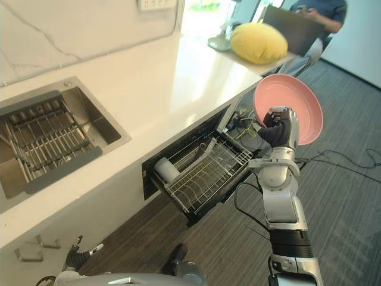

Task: Walk over to the sink, pick up the cup, carry it to the dishwasher, place the cup inside the dishwasher, then close the dishwasher door

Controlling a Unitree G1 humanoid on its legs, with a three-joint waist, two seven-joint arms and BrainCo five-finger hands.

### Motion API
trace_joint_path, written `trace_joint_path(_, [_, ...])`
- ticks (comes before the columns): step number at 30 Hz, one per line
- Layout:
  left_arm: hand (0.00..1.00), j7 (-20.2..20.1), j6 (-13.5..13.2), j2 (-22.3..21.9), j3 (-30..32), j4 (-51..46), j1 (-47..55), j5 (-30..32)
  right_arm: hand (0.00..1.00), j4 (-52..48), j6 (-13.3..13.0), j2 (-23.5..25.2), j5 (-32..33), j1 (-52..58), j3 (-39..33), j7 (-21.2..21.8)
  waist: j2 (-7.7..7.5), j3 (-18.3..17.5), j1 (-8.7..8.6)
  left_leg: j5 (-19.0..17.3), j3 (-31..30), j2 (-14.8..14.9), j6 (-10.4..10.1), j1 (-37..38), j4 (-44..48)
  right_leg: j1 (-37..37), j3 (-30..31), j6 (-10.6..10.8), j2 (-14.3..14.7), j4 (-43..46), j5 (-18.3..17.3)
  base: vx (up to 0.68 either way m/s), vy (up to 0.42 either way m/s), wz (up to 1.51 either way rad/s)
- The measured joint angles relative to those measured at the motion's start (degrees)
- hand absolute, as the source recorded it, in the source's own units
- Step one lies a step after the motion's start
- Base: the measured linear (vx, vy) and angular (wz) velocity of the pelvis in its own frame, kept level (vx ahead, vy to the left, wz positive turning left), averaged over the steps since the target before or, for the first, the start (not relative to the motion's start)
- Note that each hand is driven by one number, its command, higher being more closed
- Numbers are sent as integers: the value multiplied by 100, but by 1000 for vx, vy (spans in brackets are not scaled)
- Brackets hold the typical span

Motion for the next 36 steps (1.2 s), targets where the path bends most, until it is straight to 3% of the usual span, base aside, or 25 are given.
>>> trace_joint_path(5, [0, 28, -16, -38, 1, -183, -370, -136, 100, 765, 28, 91, 0, -542, 151, -47, 169, 584, -11, -196, -177, 98, 185, -770, 712, -465, 197, 39, -107, -24, 261, -121, 80, 16])
trace_joint_path(7, [0, 43, -79, -91, -45, -403, -506, -302, 100, 1235, 38, 99, 1, -914, 351, -76, 261, 899, -14, -265, -195, 135, 292, -1084, 979, -624, 436, 154, -133, -121, 435, -126, 144, 8])
trace_joint_path(10, [0, 69, -113, -139, -61, -451, -604, -473, 100, 1510, 37, 125, 0, -1113, 458, -72, 316, 1047, 8, -294, -213, 165, 343, -1322, 1145, -768, 411, 147, -165, -145, 425, -100, 101, 11])
trace_joint_path(12, [0, 77, -115, -149, -143, -463, -671, -636, 100, 1907, 8, 123, -5, -1444, 642, -39, 425, 1210, -8, -299, -315, 185, 349, -1509, 1279, -906, 362, 26, -205, -52, 390, -63, 72, 13])
trace_joint_path(18, [0, 121, -206, -232, -341, -665, -878, -909, 100, 2768, -137, 41, -13, -2054, 1024, -32, 682, 1562, -9, -296, -493, 127, 385, -1794, 1390, -1079, 242, -28, -321, 7, 416, -43, 82, 12])
trace_joint_path(21, [0, 126, -239, -226, -488, -691, -986, -1032, 100, 3419, -237, -237, -8, -2619, 1203, -6, 808, 1683, -7, -245, -537, 14, 507, -2003, 1390, -1261, 165, -49, -437, 37, 367, -61, 119, 20])
trace_joint_path(25, [0, 118, -240, -249, -869, -883, -1037, -1144, 100, 4949, -470, -853, 407, -3867, 1763, 545, 1194, 1861, 33, -138, -632, -204, 629, -2123, 1250, -1401, 105, -31, -632, 132, 458, -20, 123, 19])
trace_joint_path(29, [0, 151, -272, -259, -1186, -869, -1034, -1287, 100, 6084, -711, -940, 532, -4537, 1993, 913, 1328, 1907, 104, 2, -715, -386, 657, -2078, 1001, -1437, 123, -24, -720, 142, 517, 15, 95, 7])
trace_joint_path(30, [0, 160, -292, -268, -1200, -868, -1034, -1308, 0, 6197, -722, -964, 533, -4604, 1992, 933, 1331, 1908, 104, 30, -725, -404, 662, -2077, 976, -1442, 124, -25, -734, 147, 520, 21, 77, 7])
trace_joint_path(36, [0, 233, -364, -357, -1379, -874, -987, -1309, 0, 6719, -800, -1311, 406, -4955, 1972, 950, 1416, 1897, 83, 235, -862, -639, 710, -1868, 611, -1373, 109, -79, -889, 203, 445, 13, 70, 4])
